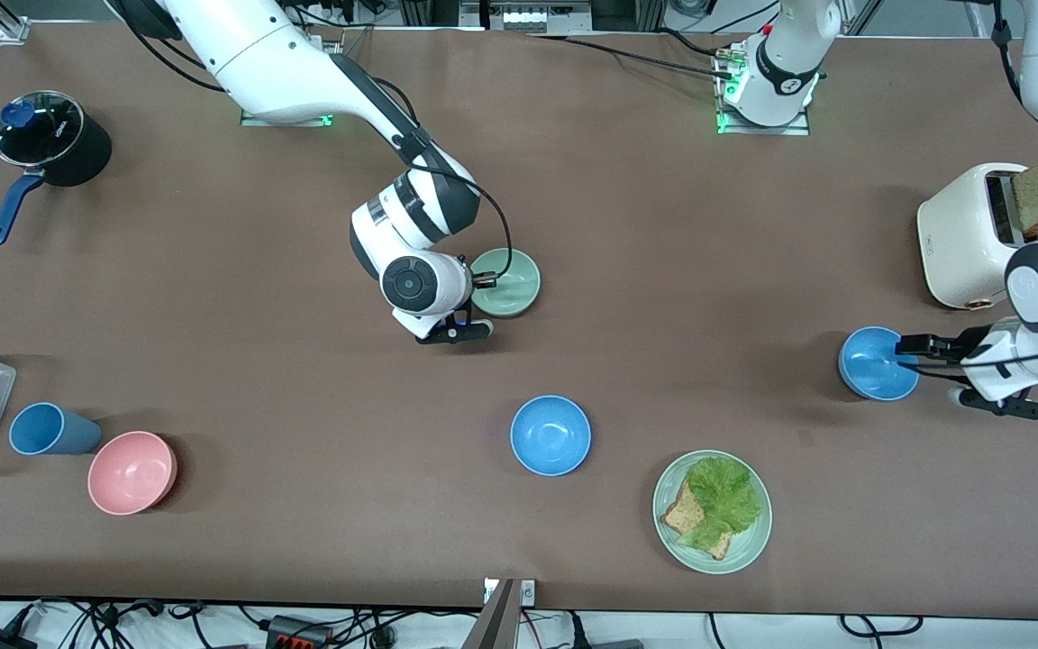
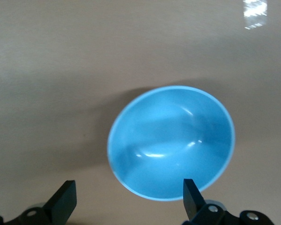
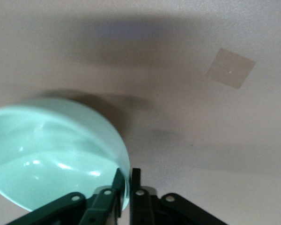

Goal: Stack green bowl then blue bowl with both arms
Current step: 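Carry the green bowl mid-table while the left gripper grasps the blue bowl, then withdraw the right gripper while the left gripper lifts the blue bowl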

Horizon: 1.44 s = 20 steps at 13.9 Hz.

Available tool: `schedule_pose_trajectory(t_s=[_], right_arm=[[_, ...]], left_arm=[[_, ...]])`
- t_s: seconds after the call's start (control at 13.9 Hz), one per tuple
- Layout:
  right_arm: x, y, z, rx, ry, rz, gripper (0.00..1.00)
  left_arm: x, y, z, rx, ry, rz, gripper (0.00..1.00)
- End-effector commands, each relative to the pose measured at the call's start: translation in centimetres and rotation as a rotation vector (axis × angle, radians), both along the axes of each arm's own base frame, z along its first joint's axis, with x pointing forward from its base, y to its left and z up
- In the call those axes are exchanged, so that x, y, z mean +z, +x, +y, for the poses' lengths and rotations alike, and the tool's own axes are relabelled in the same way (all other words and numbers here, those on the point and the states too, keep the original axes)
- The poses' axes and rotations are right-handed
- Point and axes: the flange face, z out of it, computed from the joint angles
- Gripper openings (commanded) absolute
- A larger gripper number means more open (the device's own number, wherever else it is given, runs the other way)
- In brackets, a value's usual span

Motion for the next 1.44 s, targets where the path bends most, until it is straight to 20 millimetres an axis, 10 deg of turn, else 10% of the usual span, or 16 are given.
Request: schedule_pose_trajectory(t_s=[0.0, 0.14, 0.43, 0.72, 1.36], right_arm=[[2.8, 1.7, 1.2, -0.038, 0.028, -0.044, 1.0], [7.4, 4.0, -0.4, -0.053, 0.037, -0.09, 1.0], [17.3, 9.7, -12.1, -0.194, 0.011, -0.163, 1.0], [24.4, 12.4, -23.1, -0.244, -0.03, -0.28, 1.0], [31.9, 12.4, -36.1, -0.233, -0.027, -0.352, 1.0]], left_arm=[[-1.4, 0.6, 0.7, 0.037, 0.004, 0.019, 1.0], [-3.1, 0.4, 0.7, 0.036, -0.002, 0.041, 1.0], [-4.3, 0.1, 1.2, 0.044, -0.004, 0.058, 0.97], [-4.8, 0.0, 1.2, 0.035, -0.005, 0.066, 0.66], [-5.0, 0.2, 0.2, -0.003, -0.005, 0.068, 0.09]])
